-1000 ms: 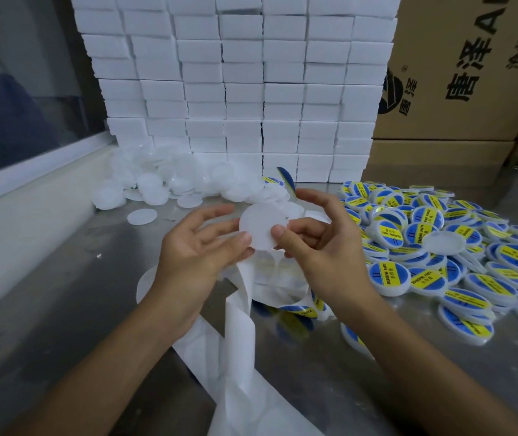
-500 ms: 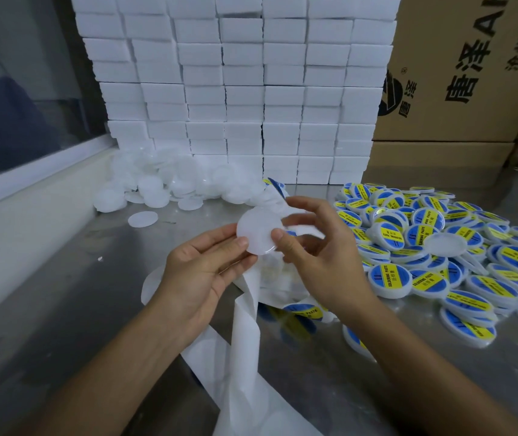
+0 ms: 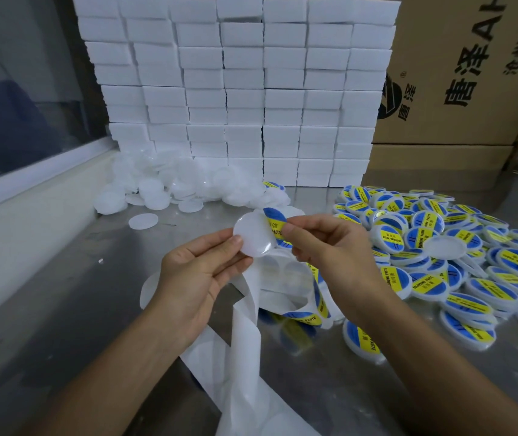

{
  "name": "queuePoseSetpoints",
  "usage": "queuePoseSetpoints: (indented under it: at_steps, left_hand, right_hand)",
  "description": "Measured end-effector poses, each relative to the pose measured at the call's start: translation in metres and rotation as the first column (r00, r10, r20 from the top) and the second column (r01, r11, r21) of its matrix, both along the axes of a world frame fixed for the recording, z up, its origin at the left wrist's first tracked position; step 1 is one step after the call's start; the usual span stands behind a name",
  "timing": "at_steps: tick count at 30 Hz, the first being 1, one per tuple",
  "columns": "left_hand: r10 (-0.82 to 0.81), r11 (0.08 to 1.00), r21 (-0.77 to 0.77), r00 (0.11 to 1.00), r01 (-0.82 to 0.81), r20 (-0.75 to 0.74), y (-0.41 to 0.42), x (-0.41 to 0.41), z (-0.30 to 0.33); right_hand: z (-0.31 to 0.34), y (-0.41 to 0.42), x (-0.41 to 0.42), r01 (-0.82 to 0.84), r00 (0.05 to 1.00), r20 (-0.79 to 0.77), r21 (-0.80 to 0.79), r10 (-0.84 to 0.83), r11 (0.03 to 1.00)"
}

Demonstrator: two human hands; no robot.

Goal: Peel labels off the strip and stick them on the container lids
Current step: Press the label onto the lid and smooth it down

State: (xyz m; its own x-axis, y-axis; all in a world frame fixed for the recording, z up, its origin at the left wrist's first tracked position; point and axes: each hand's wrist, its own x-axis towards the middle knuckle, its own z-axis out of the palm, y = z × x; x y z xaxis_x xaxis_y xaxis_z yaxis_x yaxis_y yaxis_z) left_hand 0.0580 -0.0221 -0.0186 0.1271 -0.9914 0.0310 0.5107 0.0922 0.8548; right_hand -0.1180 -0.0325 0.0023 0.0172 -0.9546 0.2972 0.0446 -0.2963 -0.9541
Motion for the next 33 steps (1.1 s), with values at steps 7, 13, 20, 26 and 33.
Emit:
queuePoseSetpoints:
  at_steps: [7,13,20,26,33]
  left_hand:
    - [0.042,0.999,0.032,0.999,-0.042,-0.022,-0.0004,0.0003,0.0001]
    - [0.001,1.000,0.018,1.000,-0.001,-0.005,0.0023,-0.0021,0.0026]
    - [-0.001,1.000,0.011,1.000,0.001,0.019,0.0046,-0.0028,0.0043]
    - [-0.022,1.000,0.001,0.999,0.022,0.035,0.0058,-0.0033,0.0043]
    - [-0.009,1.000,0.008,0.999,0.009,0.037,0.0057,-0.0030,0.0041]
  right_hand:
    - [0.0042,-0.0028,-0.0061,-0.024,0.990,0.138,0.019,0.021,1.000]
    - [0.0017,0.0011,-0.0014,-0.016,1.000,0.015,0.014,0.016,1.000]
    - [0.0005,0.0024,0.0023,-0.024,1.000,-0.002,0.001,0.024,1.000]
    - [-0.0010,0.0010,0.0019,-0.026,1.000,-0.006,0.000,0.026,1.000]
    - [-0.0022,0.0002,0.0027,-0.016,1.000,-0.014,0.016,0.016,1.000]
